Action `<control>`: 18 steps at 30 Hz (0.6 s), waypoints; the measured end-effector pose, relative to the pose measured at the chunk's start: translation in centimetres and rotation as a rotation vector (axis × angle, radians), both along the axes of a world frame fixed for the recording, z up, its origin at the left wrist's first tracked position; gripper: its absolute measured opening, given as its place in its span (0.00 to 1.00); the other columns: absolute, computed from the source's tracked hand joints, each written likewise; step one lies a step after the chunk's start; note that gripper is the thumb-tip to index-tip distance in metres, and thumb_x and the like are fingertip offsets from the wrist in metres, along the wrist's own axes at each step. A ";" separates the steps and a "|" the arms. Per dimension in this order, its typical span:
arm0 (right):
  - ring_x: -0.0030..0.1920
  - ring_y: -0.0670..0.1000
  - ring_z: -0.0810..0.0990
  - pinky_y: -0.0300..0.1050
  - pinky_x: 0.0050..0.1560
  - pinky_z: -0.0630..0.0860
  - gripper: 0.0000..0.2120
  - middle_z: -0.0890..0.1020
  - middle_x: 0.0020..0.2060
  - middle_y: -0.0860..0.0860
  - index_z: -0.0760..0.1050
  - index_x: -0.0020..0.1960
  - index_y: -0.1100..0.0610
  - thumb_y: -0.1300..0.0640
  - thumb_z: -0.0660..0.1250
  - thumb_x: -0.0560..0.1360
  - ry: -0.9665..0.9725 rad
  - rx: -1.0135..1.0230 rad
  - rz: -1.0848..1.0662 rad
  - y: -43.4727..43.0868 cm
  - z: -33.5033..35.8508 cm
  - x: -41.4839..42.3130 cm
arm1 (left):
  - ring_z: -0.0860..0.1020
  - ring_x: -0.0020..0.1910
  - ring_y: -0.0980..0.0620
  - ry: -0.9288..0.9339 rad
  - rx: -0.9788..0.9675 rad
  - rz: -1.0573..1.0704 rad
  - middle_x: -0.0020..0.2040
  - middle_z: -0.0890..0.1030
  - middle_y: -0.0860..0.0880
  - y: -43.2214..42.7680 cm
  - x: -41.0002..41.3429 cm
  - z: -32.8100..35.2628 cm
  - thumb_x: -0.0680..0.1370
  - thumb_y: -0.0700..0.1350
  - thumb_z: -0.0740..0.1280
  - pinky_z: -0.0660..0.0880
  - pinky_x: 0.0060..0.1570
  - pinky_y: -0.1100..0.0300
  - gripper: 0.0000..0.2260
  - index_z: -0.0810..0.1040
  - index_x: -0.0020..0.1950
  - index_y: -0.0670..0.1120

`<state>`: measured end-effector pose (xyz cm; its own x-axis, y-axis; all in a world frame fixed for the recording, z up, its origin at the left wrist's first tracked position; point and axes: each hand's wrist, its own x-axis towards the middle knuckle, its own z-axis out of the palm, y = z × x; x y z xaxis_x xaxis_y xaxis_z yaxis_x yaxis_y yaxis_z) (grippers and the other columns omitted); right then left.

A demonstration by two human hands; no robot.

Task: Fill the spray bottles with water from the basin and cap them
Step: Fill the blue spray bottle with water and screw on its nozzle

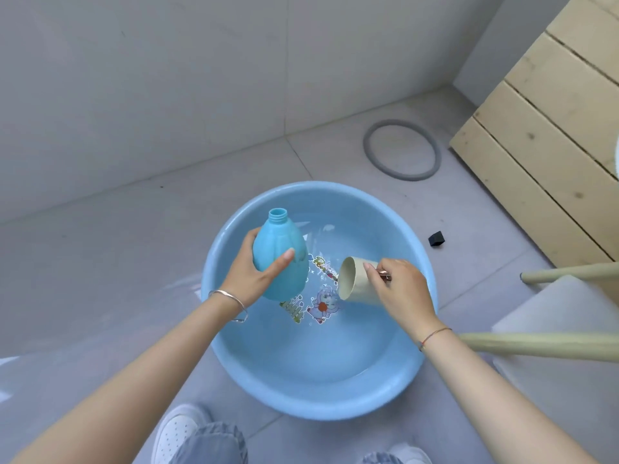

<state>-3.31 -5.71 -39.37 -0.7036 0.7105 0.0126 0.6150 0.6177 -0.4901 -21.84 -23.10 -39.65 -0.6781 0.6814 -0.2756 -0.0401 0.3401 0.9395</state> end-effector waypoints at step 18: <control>0.31 0.52 0.64 0.45 0.35 0.55 0.27 0.60 0.24 0.44 0.53 0.28 0.49 0.55 0.69 0.75 0.030 0.008 0.107 -1.4 -3.8 -0.4 | 0.80 0.47 0.65 -0.042 0.046 0.015 0.54 0.79 0.57 -1.1 -0.5 -1.4 0.57 0.61 0.75 0.75 0.41 0.72 0.33 0.68 0.59 0.61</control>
